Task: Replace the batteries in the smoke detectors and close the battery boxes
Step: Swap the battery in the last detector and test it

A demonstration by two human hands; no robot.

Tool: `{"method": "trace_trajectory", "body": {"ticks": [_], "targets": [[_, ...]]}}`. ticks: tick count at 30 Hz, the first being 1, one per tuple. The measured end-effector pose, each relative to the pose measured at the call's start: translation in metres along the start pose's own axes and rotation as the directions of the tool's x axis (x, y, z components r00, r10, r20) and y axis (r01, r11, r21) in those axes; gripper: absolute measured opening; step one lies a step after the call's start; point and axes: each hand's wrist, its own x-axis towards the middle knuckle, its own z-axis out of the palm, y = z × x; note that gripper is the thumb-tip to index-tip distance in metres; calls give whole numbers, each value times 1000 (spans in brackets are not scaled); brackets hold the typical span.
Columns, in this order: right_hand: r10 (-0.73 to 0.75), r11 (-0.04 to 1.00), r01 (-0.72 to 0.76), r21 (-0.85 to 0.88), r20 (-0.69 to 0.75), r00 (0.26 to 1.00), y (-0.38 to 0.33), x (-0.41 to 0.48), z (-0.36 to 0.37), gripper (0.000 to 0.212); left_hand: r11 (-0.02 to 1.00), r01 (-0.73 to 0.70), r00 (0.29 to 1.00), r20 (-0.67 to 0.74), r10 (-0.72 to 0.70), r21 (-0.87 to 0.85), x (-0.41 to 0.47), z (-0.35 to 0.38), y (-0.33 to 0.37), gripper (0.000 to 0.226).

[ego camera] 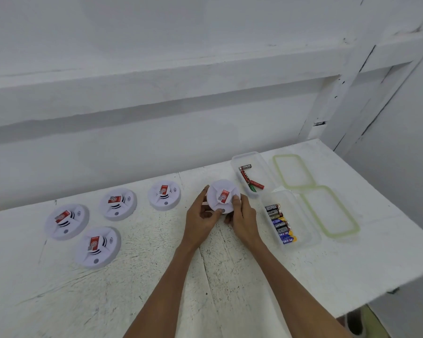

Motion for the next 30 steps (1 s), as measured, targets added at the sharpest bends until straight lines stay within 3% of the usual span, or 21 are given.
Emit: {"method": "trace_trajectory", "body": {"ticks": [17,30], "targets": [[79,996,-84,37,115,990,-2,13,-6,38,998,12,1000,-13,-11,54,3,3,-7,79],[95,995,-95,-3,79,992,0,13,-5,36,999,10,1000,-28,-9,48,2,4,-4,77]]}}
